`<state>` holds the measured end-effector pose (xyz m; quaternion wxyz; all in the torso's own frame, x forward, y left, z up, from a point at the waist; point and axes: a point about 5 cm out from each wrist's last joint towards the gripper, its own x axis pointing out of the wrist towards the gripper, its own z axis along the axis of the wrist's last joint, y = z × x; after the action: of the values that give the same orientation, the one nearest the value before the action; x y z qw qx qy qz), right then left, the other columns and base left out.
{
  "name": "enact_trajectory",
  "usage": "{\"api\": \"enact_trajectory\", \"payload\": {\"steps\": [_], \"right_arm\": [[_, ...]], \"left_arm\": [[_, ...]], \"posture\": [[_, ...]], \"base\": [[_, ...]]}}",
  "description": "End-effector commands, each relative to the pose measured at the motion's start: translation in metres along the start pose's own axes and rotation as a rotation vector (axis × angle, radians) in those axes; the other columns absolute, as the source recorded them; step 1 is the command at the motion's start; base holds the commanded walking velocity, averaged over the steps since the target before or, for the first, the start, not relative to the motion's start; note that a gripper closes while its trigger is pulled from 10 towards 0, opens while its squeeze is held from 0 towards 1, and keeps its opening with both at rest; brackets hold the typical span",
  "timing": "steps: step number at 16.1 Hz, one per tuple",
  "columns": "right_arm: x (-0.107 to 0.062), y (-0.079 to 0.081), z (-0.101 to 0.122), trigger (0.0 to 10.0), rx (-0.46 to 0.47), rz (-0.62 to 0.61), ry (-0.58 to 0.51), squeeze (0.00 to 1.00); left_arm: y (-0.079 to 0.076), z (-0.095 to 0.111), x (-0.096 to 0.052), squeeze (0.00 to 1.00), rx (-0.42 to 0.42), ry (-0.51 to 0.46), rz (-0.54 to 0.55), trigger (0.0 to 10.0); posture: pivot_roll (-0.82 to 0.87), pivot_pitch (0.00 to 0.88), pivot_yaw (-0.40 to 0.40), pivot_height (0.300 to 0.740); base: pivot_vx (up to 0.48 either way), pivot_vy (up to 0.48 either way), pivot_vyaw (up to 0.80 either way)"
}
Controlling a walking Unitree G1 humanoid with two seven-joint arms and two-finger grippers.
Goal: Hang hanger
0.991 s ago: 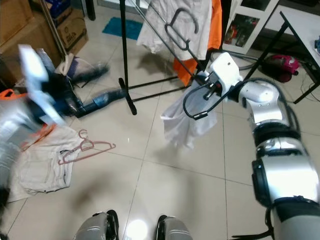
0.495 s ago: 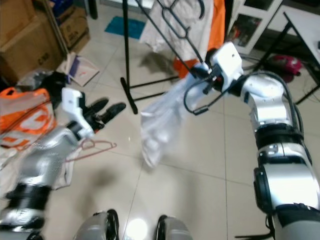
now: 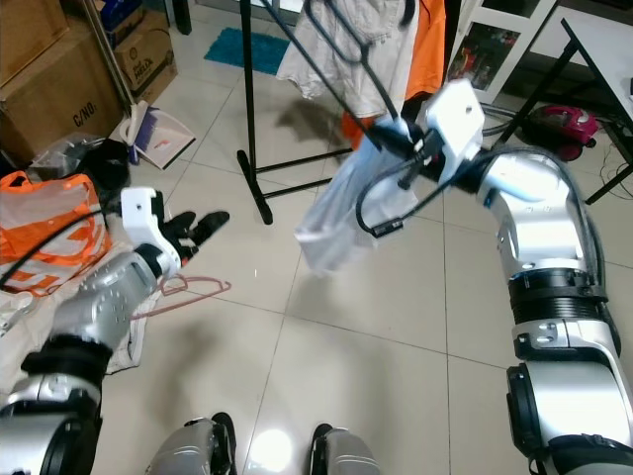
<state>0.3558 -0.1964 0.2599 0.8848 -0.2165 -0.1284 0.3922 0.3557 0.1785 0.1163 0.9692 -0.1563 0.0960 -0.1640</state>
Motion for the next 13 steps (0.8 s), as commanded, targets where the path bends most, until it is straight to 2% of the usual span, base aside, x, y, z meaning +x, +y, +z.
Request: {"api": "enact_trajectory", "payload": {"steps": [1, 3, 5, 6, 10, 13], "right_arm": [[-0.007, -0.005, 0.01, 0.0, -0.014, -0.026, -0.029, 0.0], [-0.005, -0.001, 0.022, 0.0, -0.017, -0.017, -0.065, 0.0], [-0.005, 0.002, 0.025, 0.0, -0.007, -0.006, -0.078, 0.0], [-0.004, 0.007, 0.022, 0.0, 0.015, -0.01, -0.065, 0.0], [0.003, 0.023, 0.023, 0.0, 0.065, 0.007, -0.071, 0.0], [0.002, 0.028, 0.028, 0.0, 0.07, 0.018, -0.071, 0.0]], "left_arm": [[0.003, 0.002, 0.002, 0.0, -0.069, -0.009, 0.009, 10.0], [-0.002, 0.001, 0.009, 0.0, -0.219, -0.013, -0.016, 10.0], [-0.013, 0.0, 0.015, 0.0, -0.299, -0.027, -0.043, 10.0], [-0.029, -0.005, 0.021, 0.0, -0.351, -0.012, -0.089, 10.0], [-0.063, -0.028, 0.032, 0.0, -0.414, 0.068, -0.151, 10.0], [-0.065, -0.033, 0.03, 0.0, -0.387, 0.098, -0.162, 10.0]], "posture": [[-0.13, 0.185, -0.064, 0.74], [-0.14, 0.188, -0.065, 0.74], [-0.14, 0.188, -0.065, 0.74], [-0.14, 0.192, -0.068, 0.74], [-0.15, 0.197, -0.061, 0.74], [-0.15, 0.202, -0.056, 0.74]], "base": [[0.0, 0.0, 0.0], [0.0, 0.0, 0.0], [0.0, 0.0, 0.0], [0.0, 0.0, 0.0], [0.0, 0.0, 0.0], [0.0, 0.0, 0.0]]}}
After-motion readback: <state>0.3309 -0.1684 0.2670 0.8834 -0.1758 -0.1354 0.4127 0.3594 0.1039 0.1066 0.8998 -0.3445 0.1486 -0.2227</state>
